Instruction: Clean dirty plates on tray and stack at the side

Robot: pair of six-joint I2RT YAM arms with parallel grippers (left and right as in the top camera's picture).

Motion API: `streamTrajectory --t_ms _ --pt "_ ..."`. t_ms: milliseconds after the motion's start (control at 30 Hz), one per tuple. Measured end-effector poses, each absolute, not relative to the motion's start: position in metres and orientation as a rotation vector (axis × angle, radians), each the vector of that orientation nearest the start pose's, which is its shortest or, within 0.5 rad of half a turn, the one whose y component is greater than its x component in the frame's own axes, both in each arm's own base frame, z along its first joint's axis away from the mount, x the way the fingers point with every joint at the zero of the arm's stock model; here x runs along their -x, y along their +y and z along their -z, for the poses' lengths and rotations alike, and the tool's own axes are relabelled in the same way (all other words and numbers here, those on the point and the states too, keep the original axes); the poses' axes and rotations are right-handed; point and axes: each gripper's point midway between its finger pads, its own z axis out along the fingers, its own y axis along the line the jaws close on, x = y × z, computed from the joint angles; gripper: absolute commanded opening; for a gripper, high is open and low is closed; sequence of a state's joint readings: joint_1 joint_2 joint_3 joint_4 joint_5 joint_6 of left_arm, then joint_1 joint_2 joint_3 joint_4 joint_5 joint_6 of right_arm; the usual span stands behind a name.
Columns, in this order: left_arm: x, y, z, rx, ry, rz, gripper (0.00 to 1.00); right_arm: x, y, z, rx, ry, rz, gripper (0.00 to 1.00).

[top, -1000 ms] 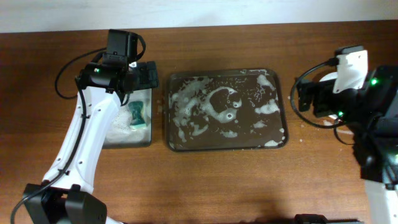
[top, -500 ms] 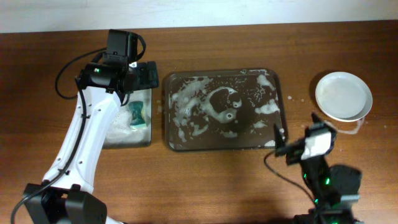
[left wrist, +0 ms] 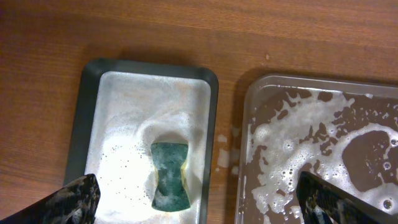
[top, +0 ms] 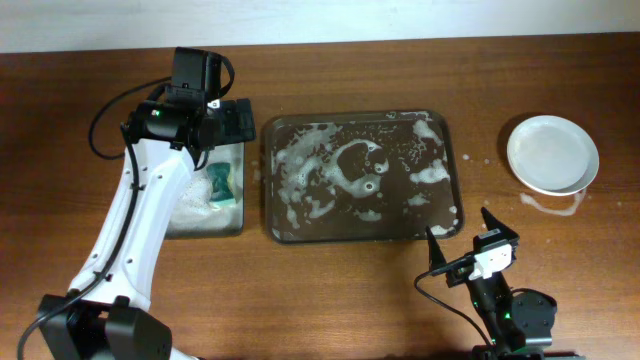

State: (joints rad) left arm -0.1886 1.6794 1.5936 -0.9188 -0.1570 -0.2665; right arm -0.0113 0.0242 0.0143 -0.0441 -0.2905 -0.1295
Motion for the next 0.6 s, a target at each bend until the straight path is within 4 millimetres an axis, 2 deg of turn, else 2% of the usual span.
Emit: streamTrajectory --t_ms 600 --pt "-0.4261 -0.0540 -0.2090 0.158 2.552 -0.028 0.99 -0.2389 0.0503 -0.1656 0.333 1.584 -0.147 0.98"
